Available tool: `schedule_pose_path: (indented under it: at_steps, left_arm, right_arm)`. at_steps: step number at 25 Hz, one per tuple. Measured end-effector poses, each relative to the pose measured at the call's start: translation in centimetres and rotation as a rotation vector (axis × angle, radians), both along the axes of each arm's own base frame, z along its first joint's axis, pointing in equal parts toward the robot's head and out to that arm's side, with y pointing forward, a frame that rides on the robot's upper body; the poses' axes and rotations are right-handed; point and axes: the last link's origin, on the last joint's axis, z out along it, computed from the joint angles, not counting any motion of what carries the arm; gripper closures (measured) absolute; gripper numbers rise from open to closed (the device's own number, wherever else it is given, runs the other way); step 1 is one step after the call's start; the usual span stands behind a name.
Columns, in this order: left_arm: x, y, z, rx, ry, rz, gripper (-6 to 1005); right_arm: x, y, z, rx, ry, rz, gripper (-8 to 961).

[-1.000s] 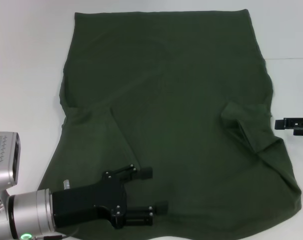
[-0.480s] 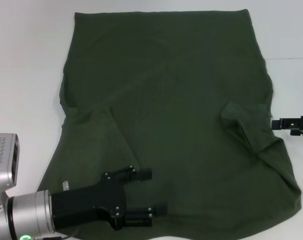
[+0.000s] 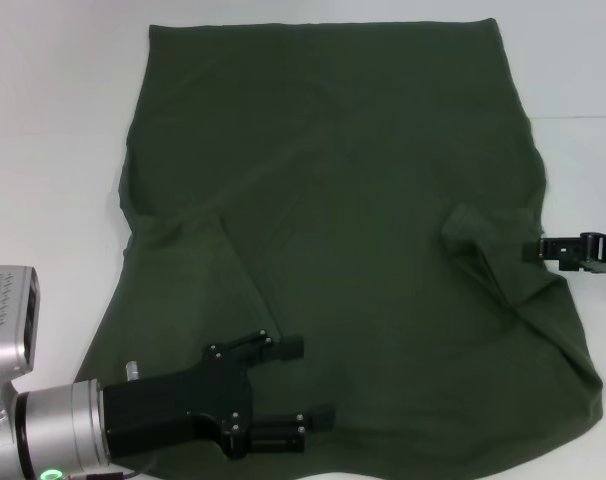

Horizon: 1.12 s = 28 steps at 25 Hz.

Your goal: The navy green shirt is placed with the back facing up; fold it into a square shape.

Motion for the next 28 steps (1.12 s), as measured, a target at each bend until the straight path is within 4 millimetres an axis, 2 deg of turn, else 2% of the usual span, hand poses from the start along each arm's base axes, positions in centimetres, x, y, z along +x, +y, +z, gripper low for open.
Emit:
schedule_pose_path:
  at_steps: [11,28]
  left_arm:
    - [0.0,0.1,0.1,0.006,-0.001,0.004,64]
    - [0.0,0.2,0.1,0.010,-0.003,0.004,64]
  right_arm:
    - [0.6,0.1,0.1,0.018,-0.028,-0.015,128]
    - [0.5,-0.4,-1.6,-0.032,-0.040,-0.011,129]
